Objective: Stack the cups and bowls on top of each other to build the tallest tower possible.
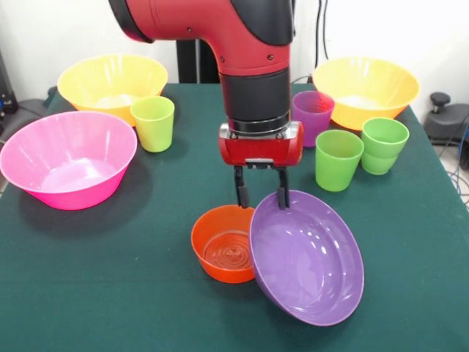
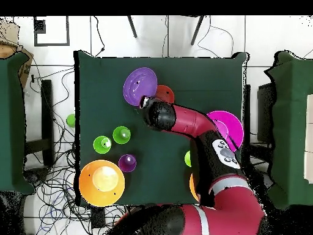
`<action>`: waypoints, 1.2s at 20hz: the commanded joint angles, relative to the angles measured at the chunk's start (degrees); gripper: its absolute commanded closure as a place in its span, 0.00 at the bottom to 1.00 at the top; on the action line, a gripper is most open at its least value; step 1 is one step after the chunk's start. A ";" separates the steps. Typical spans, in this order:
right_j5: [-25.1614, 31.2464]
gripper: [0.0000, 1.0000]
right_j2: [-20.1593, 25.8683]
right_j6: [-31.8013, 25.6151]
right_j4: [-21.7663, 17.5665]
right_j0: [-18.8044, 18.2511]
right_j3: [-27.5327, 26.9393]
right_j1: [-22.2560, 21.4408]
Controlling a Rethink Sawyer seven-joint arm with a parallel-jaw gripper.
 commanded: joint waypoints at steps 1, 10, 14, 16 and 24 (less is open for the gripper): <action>-3.04 0.00 5.39 3.77 -3.42 2.39 2.46 2.60; -4.81 0.00 2.43 7.48 -2.11 5.81 3.28 2.20; -3.39 0.00 3.92 6.12 -1.72 4.42 3.65 2.19; -3.19 0.00 4.68 5.37 -1.77 3.46 3.69 2.39; -1.26 0.00 7.62 1.41 -3.03 -0.47 3.46 3.30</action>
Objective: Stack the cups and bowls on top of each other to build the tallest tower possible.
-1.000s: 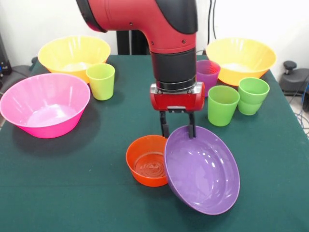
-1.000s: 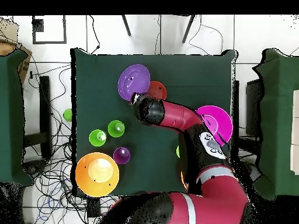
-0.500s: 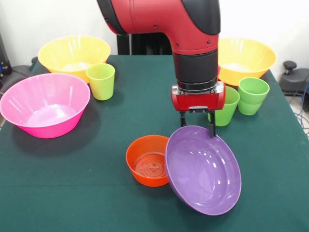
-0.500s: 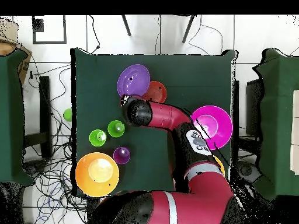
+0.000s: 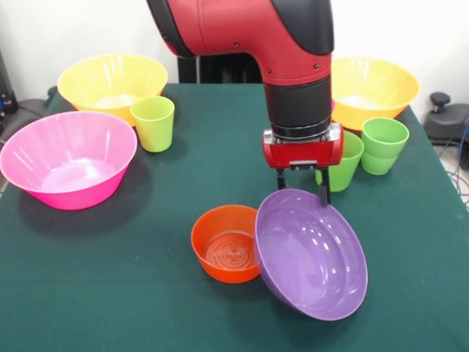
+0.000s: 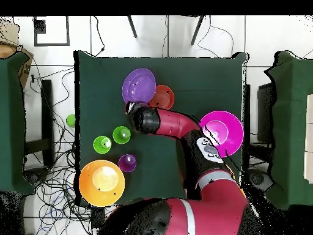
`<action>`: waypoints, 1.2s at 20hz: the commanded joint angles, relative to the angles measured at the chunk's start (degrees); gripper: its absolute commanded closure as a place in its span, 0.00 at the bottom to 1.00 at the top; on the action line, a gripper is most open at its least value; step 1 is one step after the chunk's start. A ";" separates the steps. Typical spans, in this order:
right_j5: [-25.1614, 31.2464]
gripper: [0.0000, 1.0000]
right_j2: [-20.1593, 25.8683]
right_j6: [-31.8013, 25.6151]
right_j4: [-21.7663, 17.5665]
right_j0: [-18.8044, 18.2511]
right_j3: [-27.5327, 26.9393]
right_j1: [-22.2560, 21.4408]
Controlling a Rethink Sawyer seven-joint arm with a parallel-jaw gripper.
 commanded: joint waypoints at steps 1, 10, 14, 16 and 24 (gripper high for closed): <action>0.04 0.00 5.63 1.20 -3.35 -3.09 2.23 1.33; 1.03 0.00 6.80 0.57 -4.00 -4.52 1.47 1.50; -0.48 1.00 6.97 0.64 -5.13 -4.67 1.65 1.34; -1.08 1.00 7.24 0.68 -5.40 -4.89 1.86 1.34; -1.99 1.00 7.99 2.12 -5.87 -5.24 2.35 1.40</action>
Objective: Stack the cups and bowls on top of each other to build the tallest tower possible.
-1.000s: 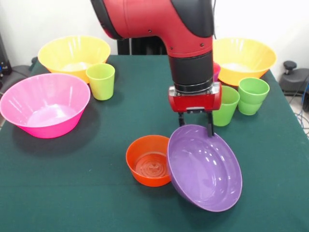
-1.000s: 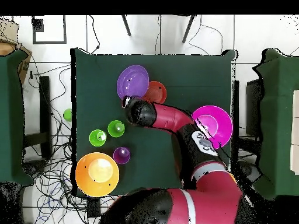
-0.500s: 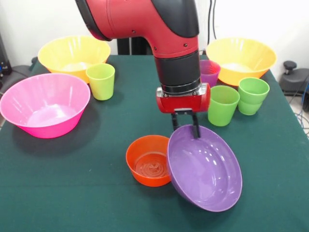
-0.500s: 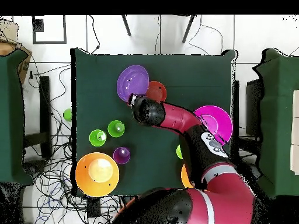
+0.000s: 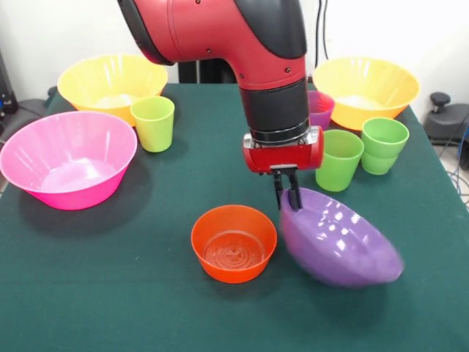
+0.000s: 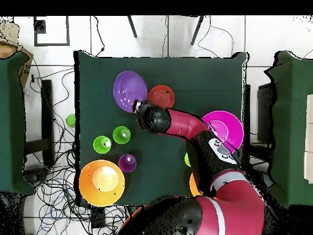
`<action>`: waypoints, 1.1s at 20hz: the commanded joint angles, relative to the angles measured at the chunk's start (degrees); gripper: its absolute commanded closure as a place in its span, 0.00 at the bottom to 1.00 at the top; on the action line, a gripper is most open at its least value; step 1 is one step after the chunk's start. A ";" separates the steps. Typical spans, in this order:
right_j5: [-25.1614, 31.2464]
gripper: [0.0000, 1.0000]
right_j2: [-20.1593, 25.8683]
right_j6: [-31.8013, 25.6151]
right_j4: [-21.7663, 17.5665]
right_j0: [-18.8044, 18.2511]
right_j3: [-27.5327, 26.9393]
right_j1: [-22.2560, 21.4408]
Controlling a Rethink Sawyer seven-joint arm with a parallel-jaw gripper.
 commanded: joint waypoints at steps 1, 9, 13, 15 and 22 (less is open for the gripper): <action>-1.32 1.00 4.40 2.32 -3.61 -0.23 2.07 0.42; 5.60 1.00 6.15 -0.71 -2.73 -2.93 1.94 -0.72; 7.57 1.00 6.47 -0.95 -2.32 -3.70 1.97 -1.12; 9.04 1.00 7.28 -0.96 -1.78 -4.27 2.08 -1.06; 14.80 1.00 6.11 0.16 -0.67 -3.25 0.67 -2.79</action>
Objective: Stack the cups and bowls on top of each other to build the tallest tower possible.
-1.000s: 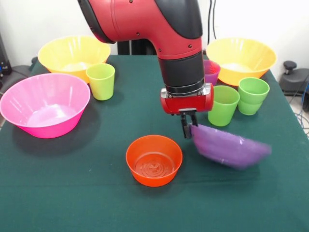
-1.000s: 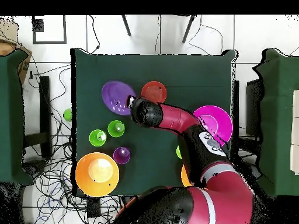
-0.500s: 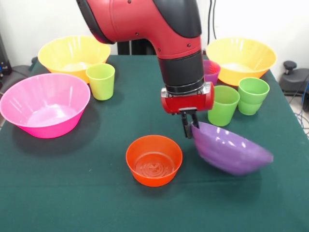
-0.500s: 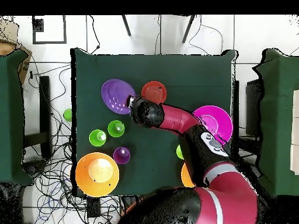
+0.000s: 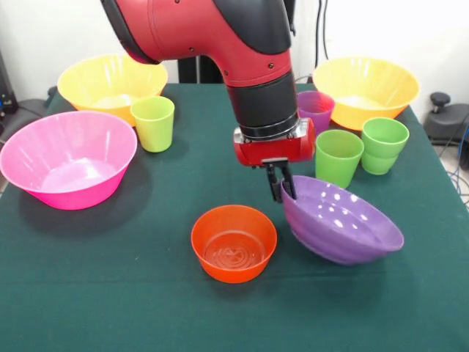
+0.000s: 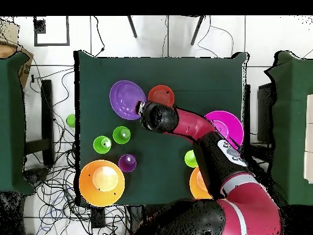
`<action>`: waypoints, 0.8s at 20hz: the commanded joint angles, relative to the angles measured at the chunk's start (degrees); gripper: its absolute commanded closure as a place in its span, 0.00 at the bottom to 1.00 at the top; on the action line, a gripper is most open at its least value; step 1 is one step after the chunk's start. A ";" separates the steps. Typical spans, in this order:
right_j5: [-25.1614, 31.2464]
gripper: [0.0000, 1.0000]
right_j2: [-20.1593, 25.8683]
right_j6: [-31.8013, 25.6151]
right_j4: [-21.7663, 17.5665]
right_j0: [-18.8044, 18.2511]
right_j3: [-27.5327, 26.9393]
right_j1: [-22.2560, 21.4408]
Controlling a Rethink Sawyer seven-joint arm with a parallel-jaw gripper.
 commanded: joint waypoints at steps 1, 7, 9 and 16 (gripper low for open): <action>10.29 1.00 3.00 0.30 -0.19 0.55 -0.23 -2.27; 17.39 1.00 3.43 3.19 3.33 0.66 -0.19 -1.86; 20.26 1.00 3.65 3.84 4.59 0.50 -0.19 -1.54; 29.53 1.00 5.92 6.19 11.98 -1.04 0.73 0.46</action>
